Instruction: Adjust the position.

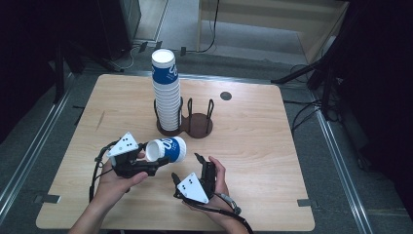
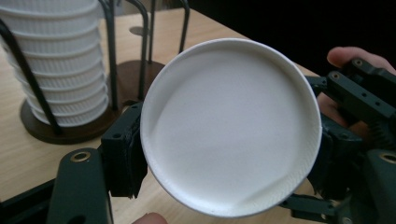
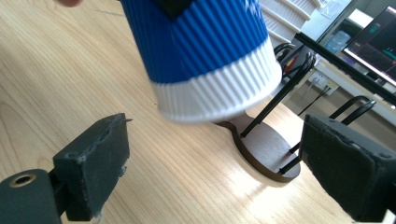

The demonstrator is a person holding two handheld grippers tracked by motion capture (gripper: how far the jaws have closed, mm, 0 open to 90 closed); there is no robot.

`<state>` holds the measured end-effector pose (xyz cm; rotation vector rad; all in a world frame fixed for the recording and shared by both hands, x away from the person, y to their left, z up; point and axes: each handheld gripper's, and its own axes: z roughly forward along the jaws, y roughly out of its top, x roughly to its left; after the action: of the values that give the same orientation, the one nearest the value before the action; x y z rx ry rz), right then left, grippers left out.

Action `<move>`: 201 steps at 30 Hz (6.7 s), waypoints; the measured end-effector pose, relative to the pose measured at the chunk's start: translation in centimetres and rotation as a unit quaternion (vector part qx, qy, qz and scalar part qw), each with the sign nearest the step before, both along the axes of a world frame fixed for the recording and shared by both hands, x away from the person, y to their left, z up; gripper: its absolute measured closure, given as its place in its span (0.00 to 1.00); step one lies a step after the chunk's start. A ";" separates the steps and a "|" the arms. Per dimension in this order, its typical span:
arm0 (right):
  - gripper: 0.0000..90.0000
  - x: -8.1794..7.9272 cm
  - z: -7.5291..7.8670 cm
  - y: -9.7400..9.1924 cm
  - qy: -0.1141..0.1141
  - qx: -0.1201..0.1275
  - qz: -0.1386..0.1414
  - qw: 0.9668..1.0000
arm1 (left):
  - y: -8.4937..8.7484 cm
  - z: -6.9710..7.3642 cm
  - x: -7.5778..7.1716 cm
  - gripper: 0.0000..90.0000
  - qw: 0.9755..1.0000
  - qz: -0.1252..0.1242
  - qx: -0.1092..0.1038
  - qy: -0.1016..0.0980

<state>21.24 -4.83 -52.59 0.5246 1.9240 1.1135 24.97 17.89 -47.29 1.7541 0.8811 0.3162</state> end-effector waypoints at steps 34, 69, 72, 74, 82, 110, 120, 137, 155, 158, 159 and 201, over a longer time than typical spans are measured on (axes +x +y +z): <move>0.32 3.0 1.5 -1.2 0.118 0.132 -0.060 0.982 | 1.8 -0.9 0.6 0.31 0.989 0.033 -0.109 -0.091; 0.00 2.2 4.4 0.3 0.249 0.400 -0.079 0.878 | 1.8 -1.9 0.7 0.31 0.976 0.071 -0.134 -0.158; 0.00 2.1 4.8 0.3 0.258 0.424 -0.078 0.865 | 1.5 -1.9 0.5 0.31 0.975 0.071 -0.138 -0.161; 0.00 2.2 5.0 0.3 0.264 0.438 -0.081 0.856 | 1.3 -1.8 0.5 0.31 0.974 0.071 -0.139 -0.165; 0.00 2.2 5.6 0.3 0.289 0.496 -0.087 0.814 | 0.5 -1.9 0.2 0.31 0.973 0.065 -0.140 -0.172; 0.00 3.1 4.8 0.8 0.431 0.661 -0.096 0.606 | -0.9 -2.2 -0.2 0.31 0.977 0.043 -0.121 -0.169; 0.00 4.3 4.2 1.1 0.458 0.694 -0.106 0.546 | -1.3 -2.2 -0.4 0.31 0.978 0.037 -0.119 -0.170; 0.00 5.9 3.9 1.1 0.470 0.707 -0.109 0.518 | -1.8 -2.3 -0.5 0.31 0.978 0.027 -0.112 -0.172; 0.12 6.8 3.7 1.1 0.469 0.717 -0.098 0.506 | -1.5 -2.1 -0.5 0.31 0.977 0.031 -0.113 -0.176; 0.12 6.8 3.6 1.2 0.467 0.718 -0.095 0.507 | -1.4 -2.1 -0.4 0.31 0.977 0.031 -0.108 -0.178; 0.13 6.8 3.6 1.2 0.467 0.721 -0.093 0.504 | -1.4 -2.1 -0.4 0.31 0.977 0.031 -0.109 -0.179; 0.17 6.6 4.5 -1.3 0.313 0.679 -0.087 0.659 | -0.5 -1.2 -0.9 0.00 0.991 0.051 -0.081 -0.091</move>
<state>27.85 -6.12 -48.07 2.0537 1.0384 2.3360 24.12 17.41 -48.48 1.5088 0.8419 0.4528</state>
